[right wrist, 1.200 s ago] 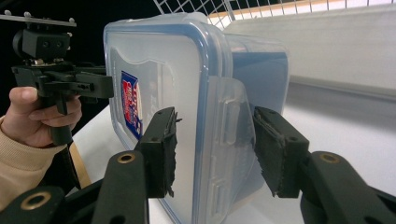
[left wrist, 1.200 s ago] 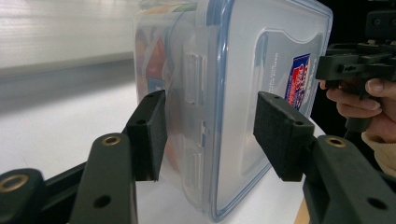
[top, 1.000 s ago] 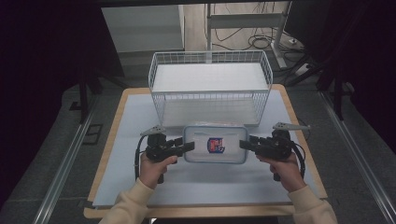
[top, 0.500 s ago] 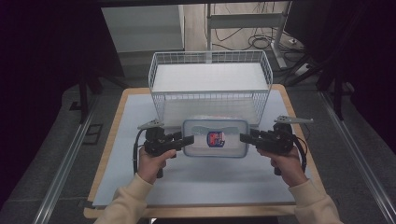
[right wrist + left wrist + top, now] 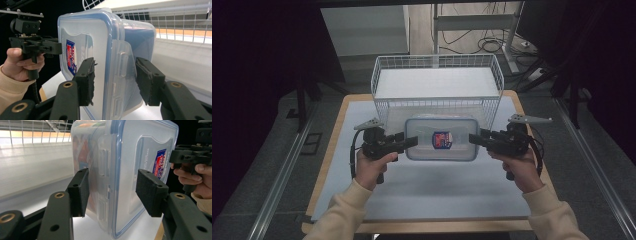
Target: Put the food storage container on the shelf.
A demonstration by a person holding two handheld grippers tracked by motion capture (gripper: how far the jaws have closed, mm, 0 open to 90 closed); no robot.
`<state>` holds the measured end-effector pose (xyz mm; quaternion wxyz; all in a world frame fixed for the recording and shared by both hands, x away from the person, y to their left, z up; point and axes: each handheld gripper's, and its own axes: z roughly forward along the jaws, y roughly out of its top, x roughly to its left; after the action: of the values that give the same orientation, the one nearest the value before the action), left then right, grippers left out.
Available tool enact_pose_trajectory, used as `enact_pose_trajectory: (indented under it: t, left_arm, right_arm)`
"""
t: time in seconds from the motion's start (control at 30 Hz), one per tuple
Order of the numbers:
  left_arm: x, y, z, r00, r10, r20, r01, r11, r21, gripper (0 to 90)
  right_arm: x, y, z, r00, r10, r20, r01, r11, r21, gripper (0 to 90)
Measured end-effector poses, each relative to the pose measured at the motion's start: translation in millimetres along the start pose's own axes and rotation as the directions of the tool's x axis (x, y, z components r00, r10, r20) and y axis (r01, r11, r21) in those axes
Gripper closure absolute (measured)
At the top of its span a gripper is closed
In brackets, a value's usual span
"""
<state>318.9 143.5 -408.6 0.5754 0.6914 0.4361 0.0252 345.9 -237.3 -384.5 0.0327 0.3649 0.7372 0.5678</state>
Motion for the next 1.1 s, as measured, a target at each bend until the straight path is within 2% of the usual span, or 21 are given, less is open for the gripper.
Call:
enact_pose_trajectory:
  t: [0.3, 1.1]
  left_arm:
    - [-3.2, 19.2, -7.9, 0.9997, 0.023, -0.006, -0.023, 0.9996, -0.015, 45.5]
    - [-6.1, 59.2, -17.3, 0.9992, 0.036, -0.017, -0.037, 0.9980, -0.051, 45.5]
  right_arm:
    - [5.2, 18.5, -0.5, 0.9998, -0.018, -0.005, 0.018, 1.000, -0.019, 51.6]
    - [9.8, 63.1, 2.1, 0.9984, -0.055, -0.011, 0.054, 0.998, -0.040, 51.6]
